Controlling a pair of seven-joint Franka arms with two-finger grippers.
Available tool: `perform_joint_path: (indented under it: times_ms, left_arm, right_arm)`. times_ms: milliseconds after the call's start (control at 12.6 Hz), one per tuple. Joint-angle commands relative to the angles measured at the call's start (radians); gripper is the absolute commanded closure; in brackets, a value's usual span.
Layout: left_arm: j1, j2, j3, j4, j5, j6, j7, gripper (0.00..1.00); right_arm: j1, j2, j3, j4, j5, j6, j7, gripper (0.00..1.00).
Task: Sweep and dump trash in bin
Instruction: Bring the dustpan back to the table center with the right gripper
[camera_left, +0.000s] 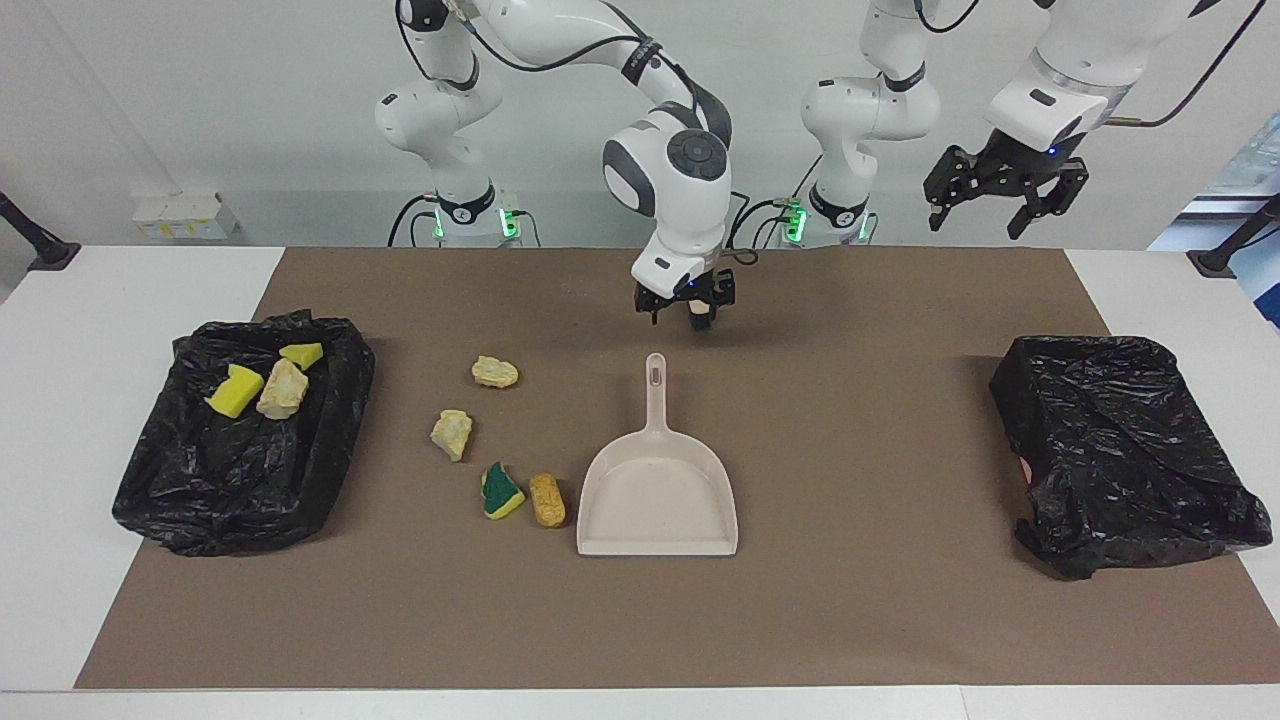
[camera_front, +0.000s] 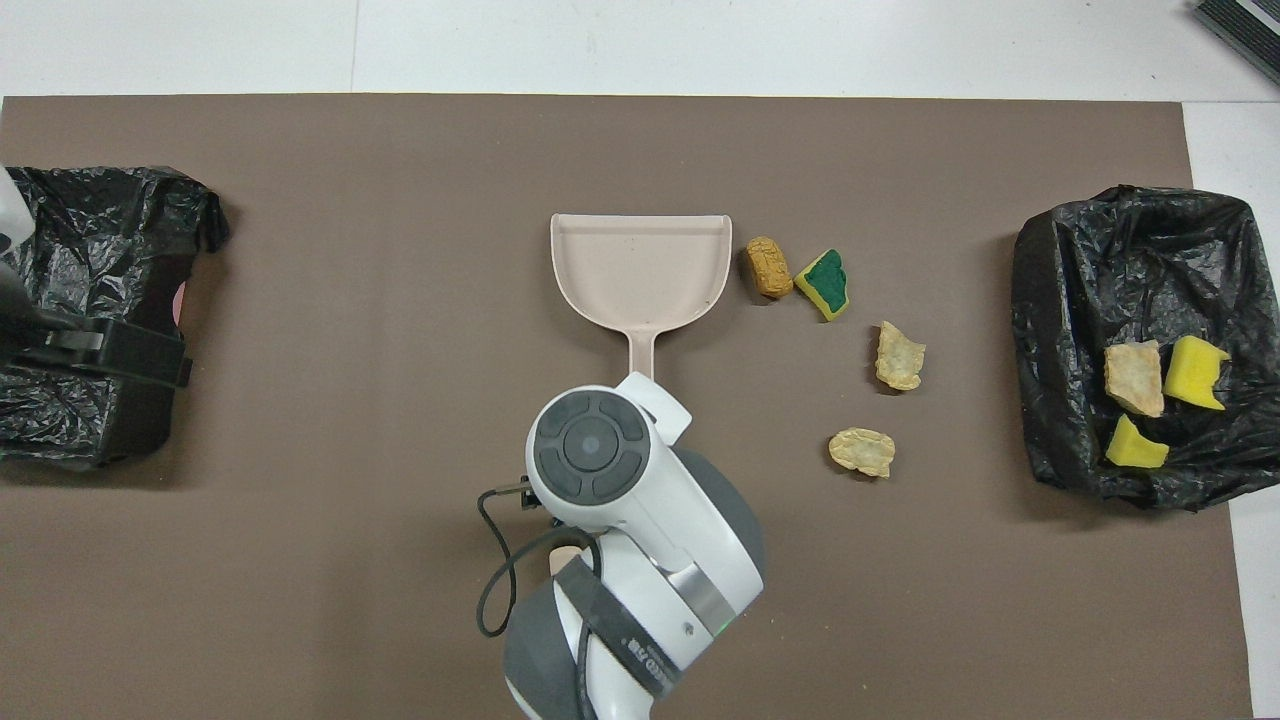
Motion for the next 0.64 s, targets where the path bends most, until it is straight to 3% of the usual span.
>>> perform_joint_path:
  times_ms: [0,238,397,556]
  left_arm:
    - [0.007,-0.019,-0.013,-0.018,0.011,0.004,-0.002,0.0]
    - [-0.008,-0.039,-0.026,-0.065,0.002,0.042,-0.005,0.0]
    - [-0.066,-0.042,-0.031,-0.094,0.002,0.101,-0.009,0.0]
    - [-0.137,-0.041,-0.033,-0.148,0.002,0.151,-0.021,0.0]
  right_arm:
    - [0.077,-0.149,-0.002,-0.203,0.033,0.048,0.074,0.0]
    - [0.175,-0.295,-0.002,-0.46,0.036,0.229,0.154,0.0]
    - [0.237,-0.33,-0.001,-0.508,0.036,0.231,0.199,0.0]
    - [0.315,-0.291,-0.001,-0.508,0.036,0.254,0.272,0.0]
